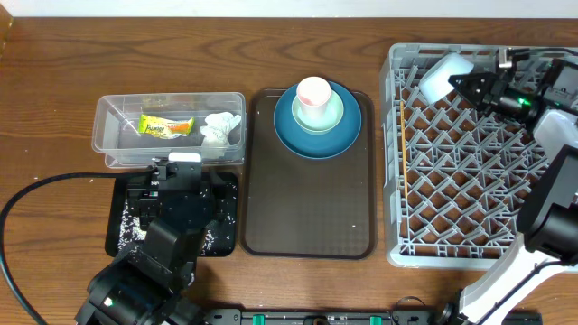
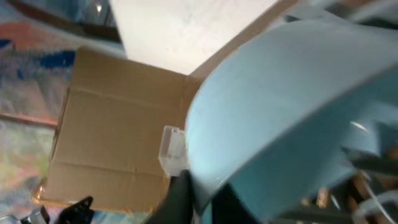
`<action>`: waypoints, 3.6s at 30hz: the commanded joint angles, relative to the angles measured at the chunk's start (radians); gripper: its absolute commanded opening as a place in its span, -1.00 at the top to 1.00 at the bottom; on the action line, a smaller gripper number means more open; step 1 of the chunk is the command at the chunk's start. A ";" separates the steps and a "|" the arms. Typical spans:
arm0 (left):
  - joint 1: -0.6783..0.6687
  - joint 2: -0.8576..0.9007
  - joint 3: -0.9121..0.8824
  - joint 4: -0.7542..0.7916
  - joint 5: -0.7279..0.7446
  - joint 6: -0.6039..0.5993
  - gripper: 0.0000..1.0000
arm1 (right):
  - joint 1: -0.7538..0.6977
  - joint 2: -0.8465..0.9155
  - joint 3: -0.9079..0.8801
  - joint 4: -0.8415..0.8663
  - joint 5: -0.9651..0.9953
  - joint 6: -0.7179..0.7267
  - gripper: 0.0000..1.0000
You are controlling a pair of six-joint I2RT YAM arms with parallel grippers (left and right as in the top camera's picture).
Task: Sort waste into correct bins and load items into the dishwasher rack
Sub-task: 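Carry the bowl to the dish rack's back and set it down, then open the right gripper and raise it above the rack, then move the left gripper over the pink cup on the teal plate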
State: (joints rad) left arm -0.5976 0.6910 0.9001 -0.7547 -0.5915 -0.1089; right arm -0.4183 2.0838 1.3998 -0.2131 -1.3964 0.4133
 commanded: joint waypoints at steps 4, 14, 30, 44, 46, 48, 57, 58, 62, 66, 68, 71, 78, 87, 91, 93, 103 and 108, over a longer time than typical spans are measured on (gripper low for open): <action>-0.002 0.000 0.029 0.000 -0.023 -0.016 -0.89 | -0.063 0.005 -0.001 -0.129 0.046 -0.099 0.21; -0.002 0.000 0.029 0.000 -0.023 -0.016 -0.89 | -0.140 -0.009 0.000 -0.322 0.194 -0.187 -0.09; -0.002 0.000 0.029 0.000 -0.023 -0.016 -0.89 | -0.055 -0.406 0.000 -0.472 0.793 -0.254 -0.04; -0.002 0.000 0.029 0.000 -0.023 -0.016 -0.89 | 0.530 -0.554 0.000 -0.522 1.280 -0.351 -0.29; -0.002 0.000 0.029 0.000 -0.023 -0.016 -0.89 | 0.587 -0.545 0.000 -0.506 1.323 -0.351 -0.50; -0.002 0.000 0.029 0.000 -0.023 -0.016 -0.89 | 0.626 -0.542 0.000 -0.493 1.341 -0.351 -0.84; -0.002 0.000 0.029 0.000 -0.023 -0.016 -0.89 | 0.668 -0.543 0.000 -0.494 1.340 -0.310 -0.98; -0.002 0.000 0.029 0.000 -0.023 -0.016 -0.89 | 0.668 -0.543 0.000 -0.497 1.339 -0.310 -0.98; -0.002 0.000 0.029 0.000 -0.023 -0.016 -0.89 | 0.668 -0.543 0.000 -0.499 1.340 -0.310 -0.98; -0.002 0.000 0.029 0.000 -0.023 -0.016 -0.89 | 0.668 -0.543 0.000 -0.498 1.340 -0.310 -0.98; -0.002 0.000 0.029 0.000 -0.023 -0.016 -0.89 | 0.668 -0.543 0.000 -0.499 1.340 -0.310 -0.98; -0.002 0.000 0.029 0.007 -0.019 -0.021 -0.89 | 0.668 -0.543 0.000 -0.498 1.340 -0.310 -0.99; -0.002 0.000 0.029 0.039 0.033 -0.028 -0.89 | 0.668 -0.543 0.000 -0.499 1.340 -0.310 -0.99; -0.002 0.074 0.028 0.307 0.382 -0.175 -0.96 | 0.668 -0.543 0.000 -0.499 1.340 -0.310 -0.98; -0.002 0.212 0.043 0.420 0.490 -0.227 -0.96 | 0.668 -0.543 0.000 -0.499 1.340 -0.310 -0.99; -0.001 0.300 0.078 0.436 0.504 -0.275 -0.96 | 0.668 -0.543 0.000 -0.498 1.340 -0.310 -0.99; 0.022 0.859 0.671 0.092 0.557 -0.251 -0.96 | 0.668 -0.543 0.000 -0.498 1.340 -0.310 -0.98; 0.088 1.011 0.787 0.083 0.731 -0.200 -0.96 | 0.668 -0.543 0.000 -0.498 1.340 -0.310 -0.99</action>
State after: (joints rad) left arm -0.5518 1.6459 1.6470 -0.6693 0.0135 -0.3424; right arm 0.2405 1.5372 1.3968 -0.7136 -0.0666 0.0956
